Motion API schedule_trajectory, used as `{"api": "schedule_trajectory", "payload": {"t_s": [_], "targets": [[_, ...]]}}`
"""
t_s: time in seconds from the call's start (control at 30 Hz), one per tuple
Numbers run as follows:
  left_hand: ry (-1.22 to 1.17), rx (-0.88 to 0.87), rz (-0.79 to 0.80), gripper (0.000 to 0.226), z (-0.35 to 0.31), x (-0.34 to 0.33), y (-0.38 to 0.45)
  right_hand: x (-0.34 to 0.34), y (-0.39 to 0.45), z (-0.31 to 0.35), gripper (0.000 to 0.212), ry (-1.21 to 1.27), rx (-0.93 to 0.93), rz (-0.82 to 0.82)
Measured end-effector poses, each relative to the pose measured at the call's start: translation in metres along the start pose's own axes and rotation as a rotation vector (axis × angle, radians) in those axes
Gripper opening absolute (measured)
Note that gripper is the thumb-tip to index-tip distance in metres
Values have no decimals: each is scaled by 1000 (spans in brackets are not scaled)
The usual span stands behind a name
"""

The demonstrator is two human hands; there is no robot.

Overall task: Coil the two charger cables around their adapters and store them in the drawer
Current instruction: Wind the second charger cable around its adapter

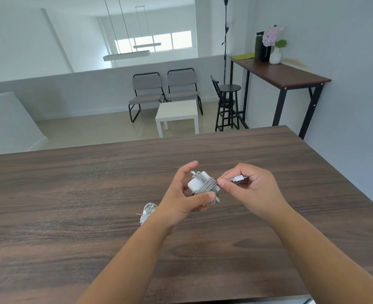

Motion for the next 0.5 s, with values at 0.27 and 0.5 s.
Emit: {"api": "schedule_trajectory", "payload": {"t_s": [0.27, 0.5], "targets": [[79, -55, -98, 99, -8, 1, -5, -10, -1, -6, 37, 183, -61, 24], [60, -26, -105, 61, -1, 0, -6, -16, -6, -13, 24, 243, -86, -19]]}}
Point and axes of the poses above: each hand's wrist, its own y-axis towards the middle knuckle, its own x-axis out of the back of the hand, z = x × y, the point moved 10 cm from there along y, towards the middle knuckle, and after that the axes turned 2 degrees about x, right-handed, at the moved point
